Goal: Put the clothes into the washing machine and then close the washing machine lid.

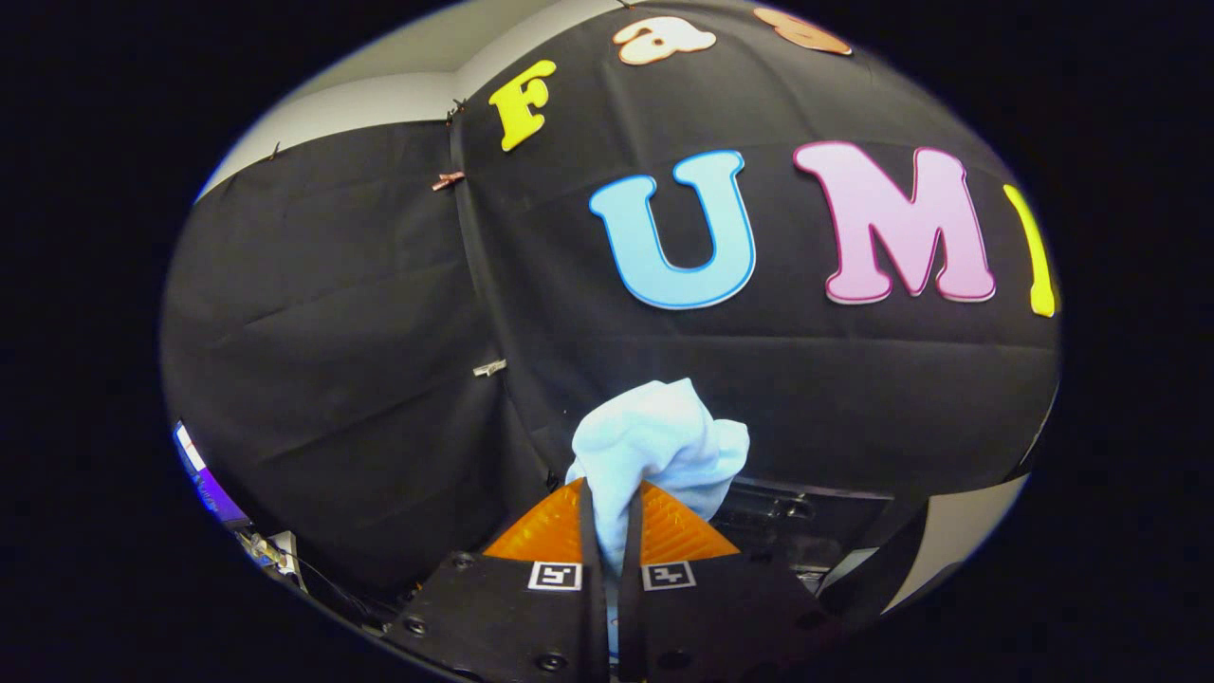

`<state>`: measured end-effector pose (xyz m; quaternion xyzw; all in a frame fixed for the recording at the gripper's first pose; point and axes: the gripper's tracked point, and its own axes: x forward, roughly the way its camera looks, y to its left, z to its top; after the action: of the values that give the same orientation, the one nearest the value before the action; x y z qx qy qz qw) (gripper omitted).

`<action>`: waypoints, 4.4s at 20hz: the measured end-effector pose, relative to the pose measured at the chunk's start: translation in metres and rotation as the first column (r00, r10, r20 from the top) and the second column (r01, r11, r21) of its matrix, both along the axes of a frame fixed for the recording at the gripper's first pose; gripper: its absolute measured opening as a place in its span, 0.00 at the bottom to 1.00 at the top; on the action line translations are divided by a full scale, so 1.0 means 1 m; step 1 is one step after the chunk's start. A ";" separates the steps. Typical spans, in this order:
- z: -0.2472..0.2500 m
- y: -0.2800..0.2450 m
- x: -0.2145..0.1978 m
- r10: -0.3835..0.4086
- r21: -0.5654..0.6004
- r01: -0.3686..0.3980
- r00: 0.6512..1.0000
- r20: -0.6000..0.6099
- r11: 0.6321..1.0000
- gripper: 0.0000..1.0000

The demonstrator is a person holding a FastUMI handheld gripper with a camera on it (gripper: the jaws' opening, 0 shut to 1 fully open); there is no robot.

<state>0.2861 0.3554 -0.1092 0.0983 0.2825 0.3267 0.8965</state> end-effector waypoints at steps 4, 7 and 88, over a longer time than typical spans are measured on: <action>-0.068 0.018 0.005 0.038 -0.056 -0.042 0.996 -0.082 0.998 0.09; -0.110 0.022 0.001 0.076 -0.103 -0.088 0.991 -0.109 0.991 0.09; -0.124 -0.085 0.109 -0.447 -0.306 0.497 0.867 0.220 0.812 1.00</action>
<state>0.3951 0.2700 -0.2328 -0.0198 0.2404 0.0436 0.9695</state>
